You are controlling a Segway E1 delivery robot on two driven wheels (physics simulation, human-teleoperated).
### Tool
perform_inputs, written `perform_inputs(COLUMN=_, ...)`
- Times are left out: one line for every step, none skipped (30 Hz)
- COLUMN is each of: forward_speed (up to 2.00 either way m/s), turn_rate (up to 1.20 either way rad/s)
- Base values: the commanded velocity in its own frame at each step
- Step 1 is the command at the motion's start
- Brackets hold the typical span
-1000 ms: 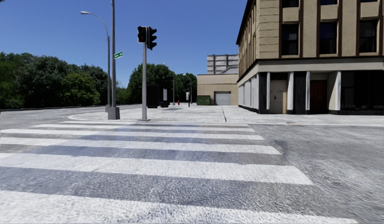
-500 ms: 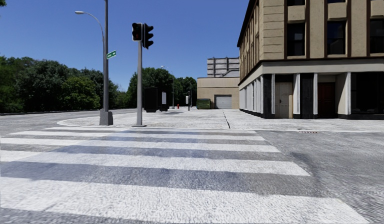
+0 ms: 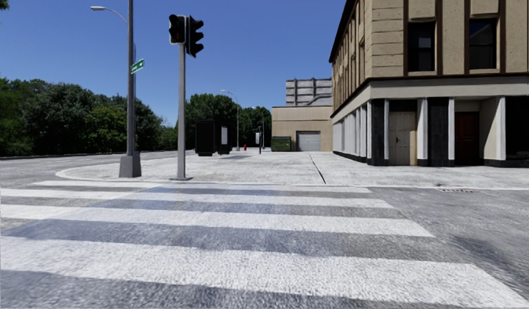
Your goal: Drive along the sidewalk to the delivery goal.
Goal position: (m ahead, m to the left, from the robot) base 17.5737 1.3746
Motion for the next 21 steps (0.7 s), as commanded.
perform_inputs(forward_speed=2.00, turn_rate=0.00)
perform_inputs(forward_speed=2.00, turn_rate=0.00)
perform_inputs(forward_speed=2.00, turn_rate=0.00)
perform_inputs(forward_speed=2.00, turn_rate=0.00)
perform_inputs(forward_speed=2.00, turn_rate=0.00)
perform_inputs(forward_speed=2.00, turn_rate=0.00)
perform_inputs(forward_speed=2.00, turn_rate=0.00)
perform_inputs(forward_speed=2.00, turn_rate=0.00)
perform_inputs(forward_speed=2.00, turn_rate=0.00)
perform_inputs(forward_speed=2.00, turn_rate=0.00)
perform_inputs(forward_speed=2.00, turn_rate=0.00)
perform_inputs(forward_speed=2.00, turn_rate=0.00)
perform_inputs(forward_speed=2.00, turn_rate=0.00)
perform_inputs(forward_speed=2.00, turn_rate=0.00)
perform_inputs(forward_speed=2.00, turn_rate=0.00)
perform_inputs(forward_speed=2.00, turn_rate=0.00)
perform_inputs(forward_speed=2.00, turn_rate=0.00)
perform_inputs(forward_speed=2.00, turn_rate=0.00)
perform_inputs(forward_speed=2.00, turn_rate=0.00)
perform_inputs(forward_speed=2.00, turn_rate=0.00)
perform_inputs(forward_speed=2.00, turn_rate=0.00)
